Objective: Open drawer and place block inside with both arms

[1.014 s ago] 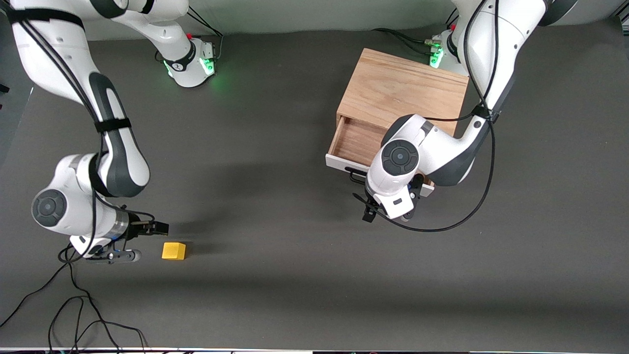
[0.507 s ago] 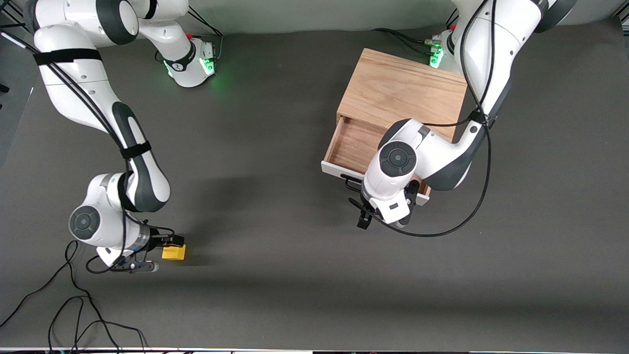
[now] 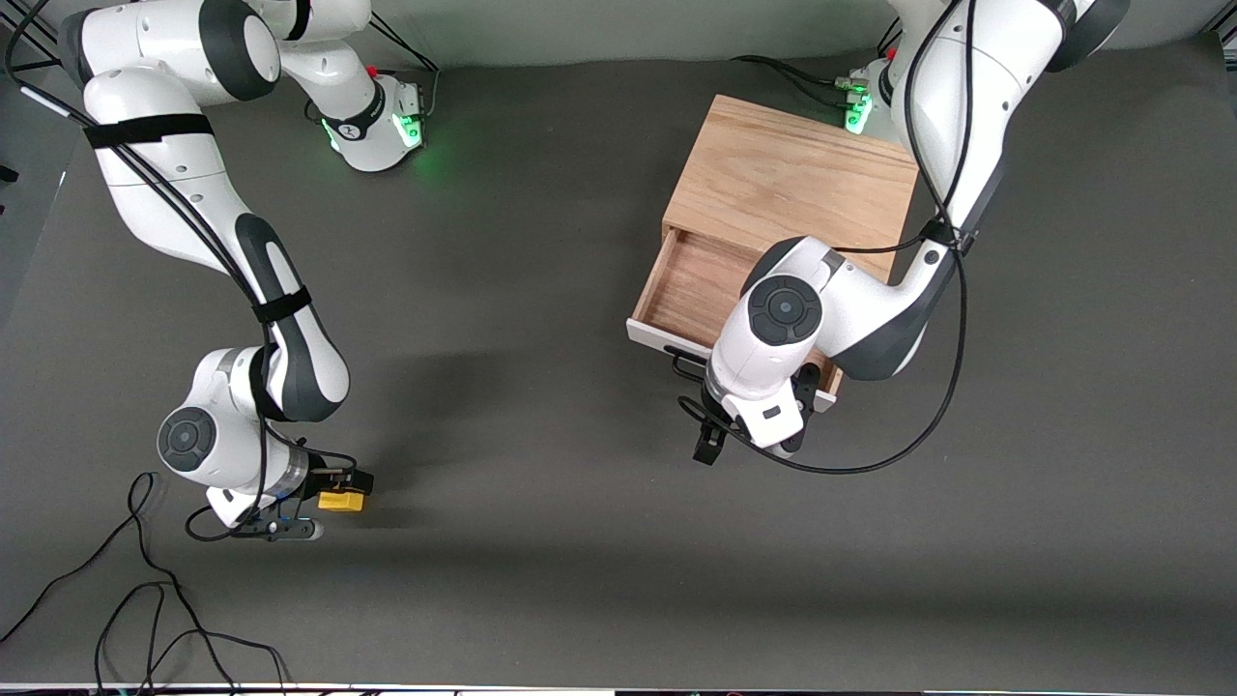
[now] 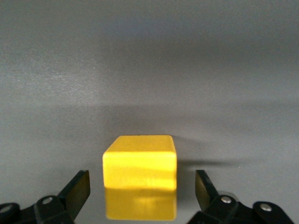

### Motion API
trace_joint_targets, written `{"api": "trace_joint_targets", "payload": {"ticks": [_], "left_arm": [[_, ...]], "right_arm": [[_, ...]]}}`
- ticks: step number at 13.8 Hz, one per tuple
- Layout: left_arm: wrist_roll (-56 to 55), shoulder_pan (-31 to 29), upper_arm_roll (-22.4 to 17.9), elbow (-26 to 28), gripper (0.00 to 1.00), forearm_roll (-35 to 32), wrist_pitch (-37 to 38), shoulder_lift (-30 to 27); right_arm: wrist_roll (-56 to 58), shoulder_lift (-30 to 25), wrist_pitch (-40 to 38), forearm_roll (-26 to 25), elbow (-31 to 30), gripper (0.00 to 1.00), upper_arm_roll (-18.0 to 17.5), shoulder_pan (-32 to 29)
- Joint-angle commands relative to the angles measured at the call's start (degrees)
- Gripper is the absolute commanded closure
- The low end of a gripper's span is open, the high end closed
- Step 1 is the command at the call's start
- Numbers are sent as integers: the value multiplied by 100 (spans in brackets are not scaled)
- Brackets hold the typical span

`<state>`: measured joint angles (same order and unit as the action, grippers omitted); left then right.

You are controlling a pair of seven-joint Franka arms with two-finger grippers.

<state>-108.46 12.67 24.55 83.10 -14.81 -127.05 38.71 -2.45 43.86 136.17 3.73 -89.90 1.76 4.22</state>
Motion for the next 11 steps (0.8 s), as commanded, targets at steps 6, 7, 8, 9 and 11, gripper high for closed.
{"api": "trace_joint_targets", "payload": {"ticks": [6, 7, 8, 9, 11], "left_arm": [[763, -545, 14, -479, 0, -67, 1100, -837], [1087, -686, 23, -479, 0, 56, 1382, -1012], [1517, -809, 14, -471, 0, 231, 1672, -1197], [2026, -993, 14, -470, 0, 433, 1996, -1355], [3177, -1406, 14, -470, 0, 872, 2682, -1689]], "right_arm": [[-97, 35, 24, 76, 148, 0, 18, 52], [-89, 35, 24, 49, 157, 4, 18, 44], [-62, 43, 32, 40, 166, 18, 18, 44], [-71, 52, 24, 40, 192, 33, 18, 35], [-80, 61, 24, 75, 201, 62, 18, 17]]}}
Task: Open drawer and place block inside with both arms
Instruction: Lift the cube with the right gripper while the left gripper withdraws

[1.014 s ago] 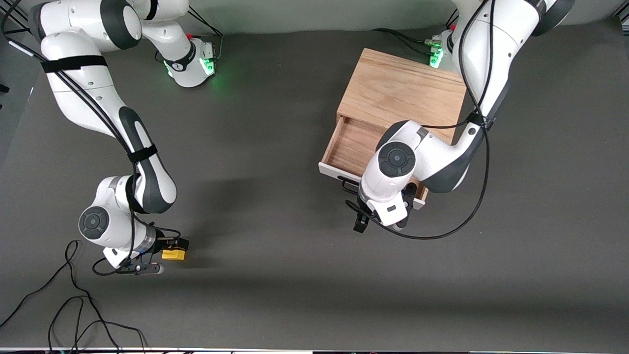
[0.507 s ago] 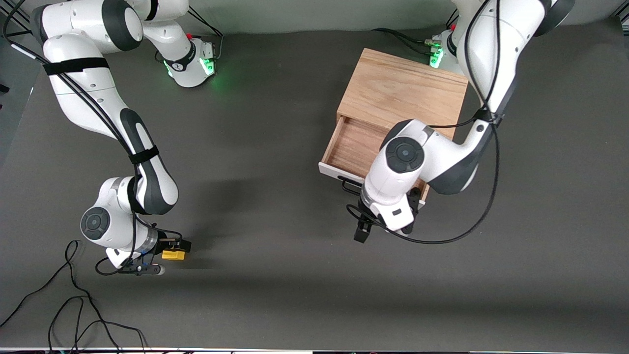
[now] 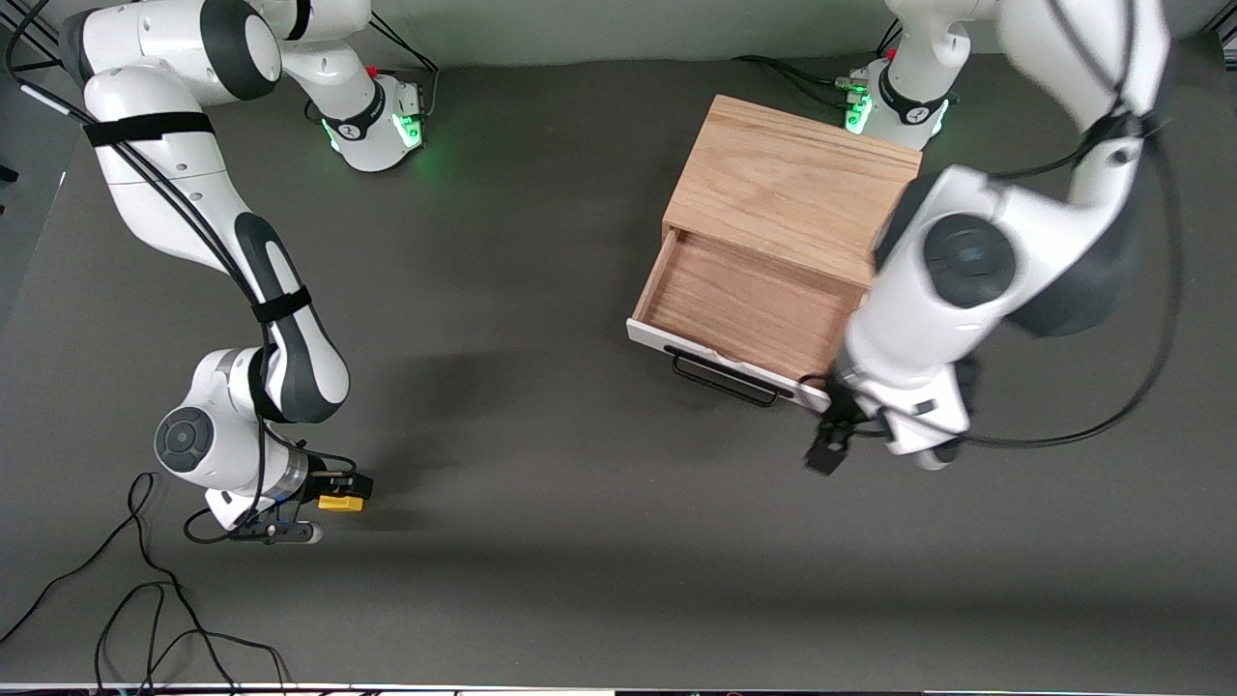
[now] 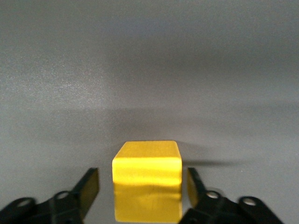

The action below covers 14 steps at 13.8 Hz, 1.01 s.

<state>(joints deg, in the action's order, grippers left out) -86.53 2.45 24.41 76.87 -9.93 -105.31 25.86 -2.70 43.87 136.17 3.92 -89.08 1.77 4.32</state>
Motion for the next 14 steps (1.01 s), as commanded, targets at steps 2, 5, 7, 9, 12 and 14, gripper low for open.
{"api": "trace_joint_targets", "payload": {"ticks": [2, 5, 7, 9, 12, 14], "left_arm": [[2118, -805, 12, 188, 0, 684, 1115, -704], [3665, -1350, 3, 319, 0, 756, 1749, -1073], [4981, -1719, -6, 652, 0, 765, 1909, -1415], [6065, -2028, -23, 952, 0, 773, 2005, -1750], [7418, -2388, -50, 1338, 0, 765, 1971, -2119], [8210, -2643, -59, 1786, 0, 773, 1700, -2435]], "right_arm": [[-55, 52, 15, 47, 189, 91, 16, 8], [-99, 8, -168, 12, 311, 100, 25, 43], [-230, -27, -851, 91, 714, 100, -1, 112], [-983, -115, -1695, 100, 1180, 100, -10, 375], [-2633, -124, -2900, 318, 2094, 100, -54, 1043], [-3418, -333, -3279, 1010, 2368, 100, -133, 1237]]}}
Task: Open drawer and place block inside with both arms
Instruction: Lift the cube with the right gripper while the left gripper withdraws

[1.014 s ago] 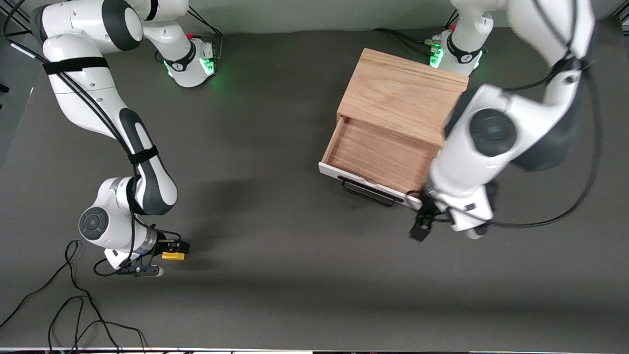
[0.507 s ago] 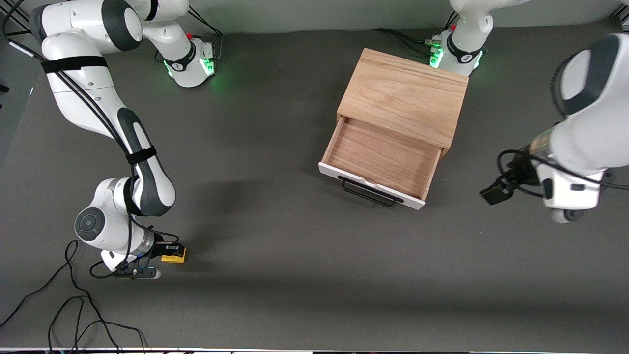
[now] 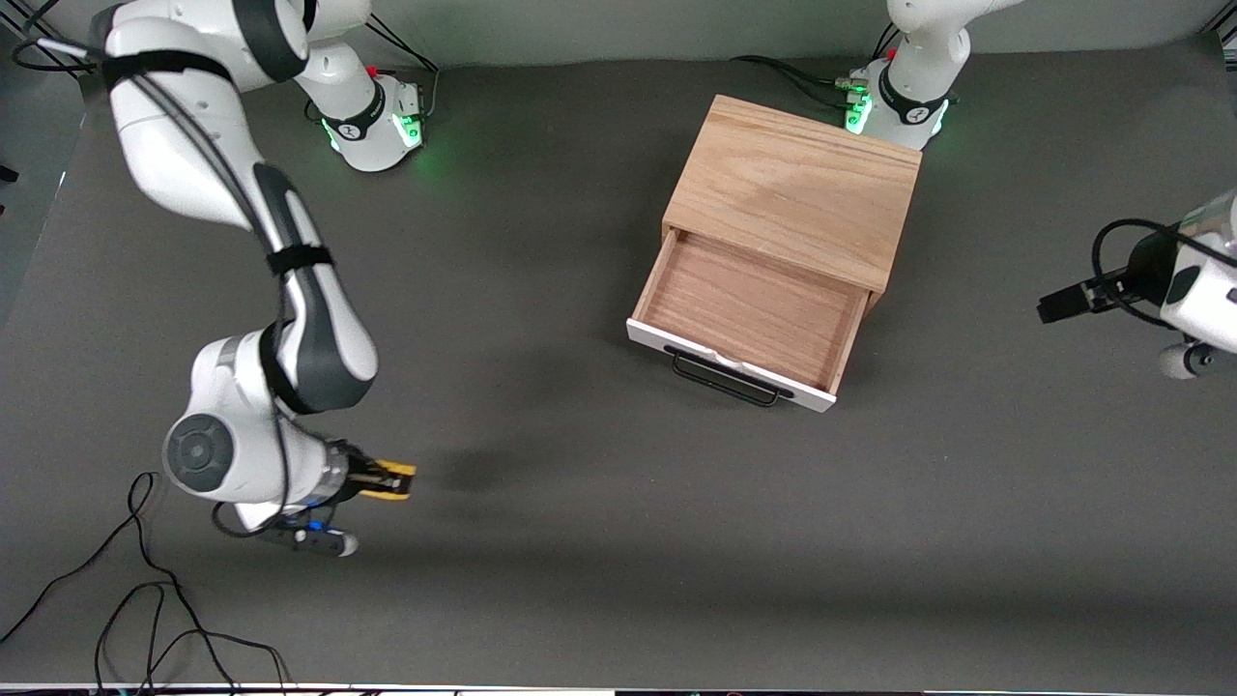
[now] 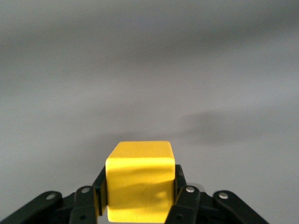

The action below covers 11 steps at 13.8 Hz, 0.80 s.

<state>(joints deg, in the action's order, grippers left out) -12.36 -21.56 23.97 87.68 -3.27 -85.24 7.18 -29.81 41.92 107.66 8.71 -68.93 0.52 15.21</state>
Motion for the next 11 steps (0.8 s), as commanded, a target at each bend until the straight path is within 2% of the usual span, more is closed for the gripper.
{"api": "trace_joint_targets", "payload": {"ticks": [1, 2, 5, 8, 11], "left_arm": [[1040, -304, -15, 933, 0, 107, -483, -734], [1182, -348, -15, 1179, 0, 107, -711, -883], [1657, -340, -59, 1927, 0, 107, -1572, -1403], [1649, -305, -59, 1911, 0, 168, -1662, -1360], [1667, -348, -77, 1684, 0, 704, -1399, -1246]], "right_arm": [[-1006, -219, -525, 770, 476, 100, -8, 245], [-1426, -324, -579, 912, 573, 100, -16, 446], [-2755, -456, -885, 931, 986, 100, -16, 1176], [-3247, -545, -913, 843, 1066, 100, 45, 1983], [-3776, -483, -800, 441, 1145, 100, 36, 2687]]}}
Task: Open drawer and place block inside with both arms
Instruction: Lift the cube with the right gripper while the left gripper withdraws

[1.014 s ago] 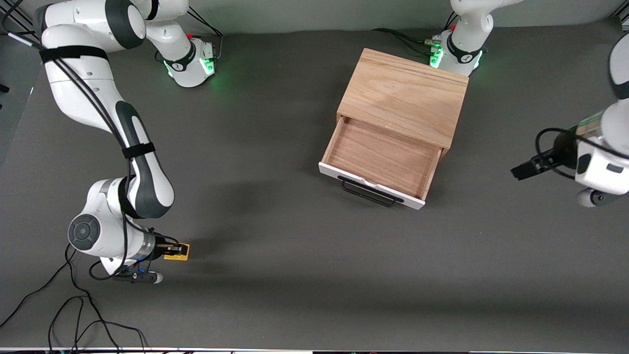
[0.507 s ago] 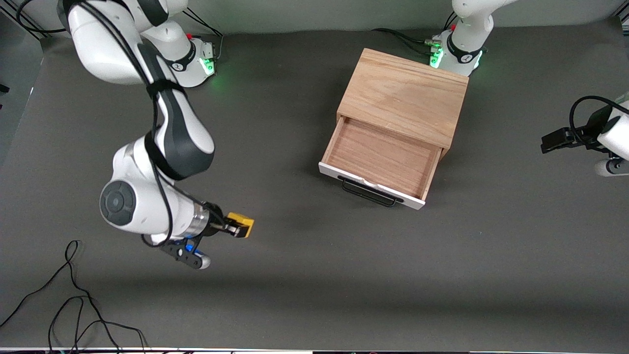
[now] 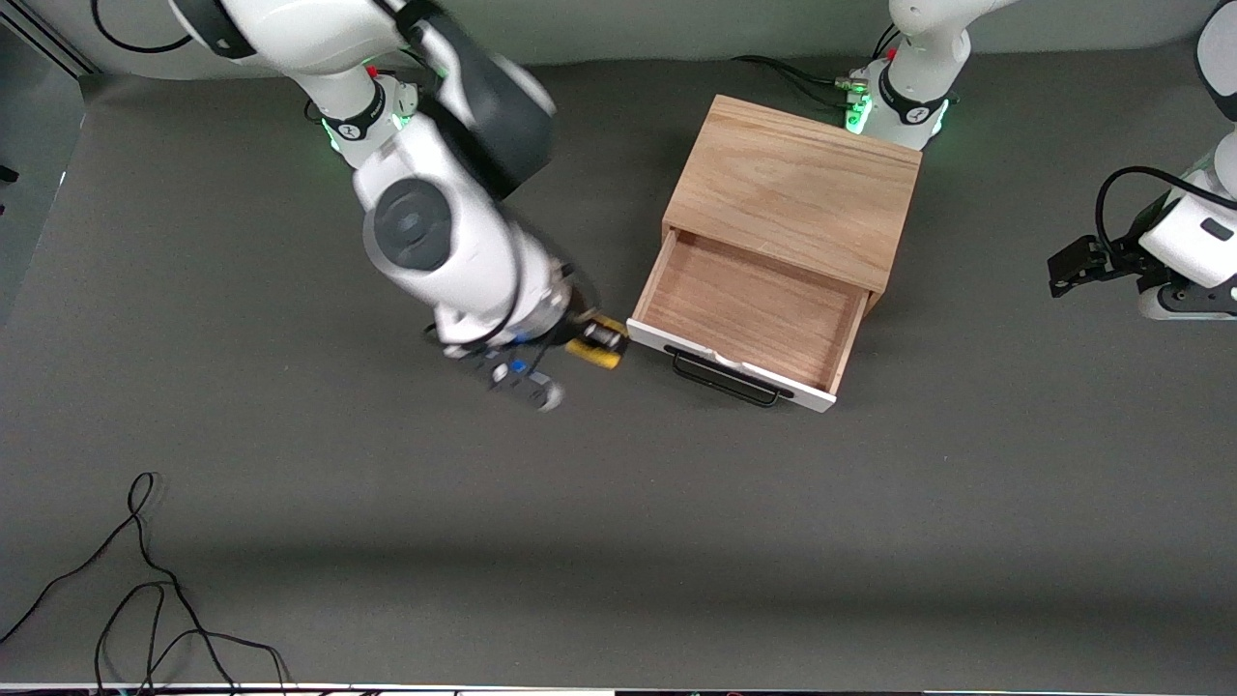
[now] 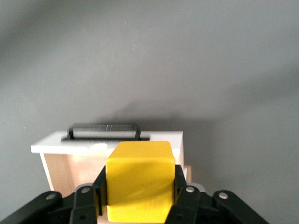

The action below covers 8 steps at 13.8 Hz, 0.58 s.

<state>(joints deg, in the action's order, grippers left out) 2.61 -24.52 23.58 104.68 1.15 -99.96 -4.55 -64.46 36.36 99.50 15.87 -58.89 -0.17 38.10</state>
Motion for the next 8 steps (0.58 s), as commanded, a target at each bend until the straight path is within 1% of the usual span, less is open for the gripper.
{"api": "trace_joint_targets", "payload": {"ticks": [1, 3, 5, 6, 8], "left_arm": [[170, -53, -55, -88, 0, 280, 90, -55], [170, -18, -47, -220, 0, 271, 195, -37], [178, 53, -21, -430, 0, 262, 388, 59], [196, 53, -20, -527, 0, 262, 424, 121], [196, 62, -12, -589, 0, 245, 416, 165]], "right_arm": [[-426, 99, 165, -426, 133, 100, 105, 609], [-830, 257, 490, -724, 124, 100, 105, 1048], [-980, 564, 788, -1137, 115, 100, 105, 1470], [-1155, 748, 1016, -1261, 115, 100, 105, 1612], [-1306, 1012, 1159, -1394, 124, 100, 96, 1692]]}}
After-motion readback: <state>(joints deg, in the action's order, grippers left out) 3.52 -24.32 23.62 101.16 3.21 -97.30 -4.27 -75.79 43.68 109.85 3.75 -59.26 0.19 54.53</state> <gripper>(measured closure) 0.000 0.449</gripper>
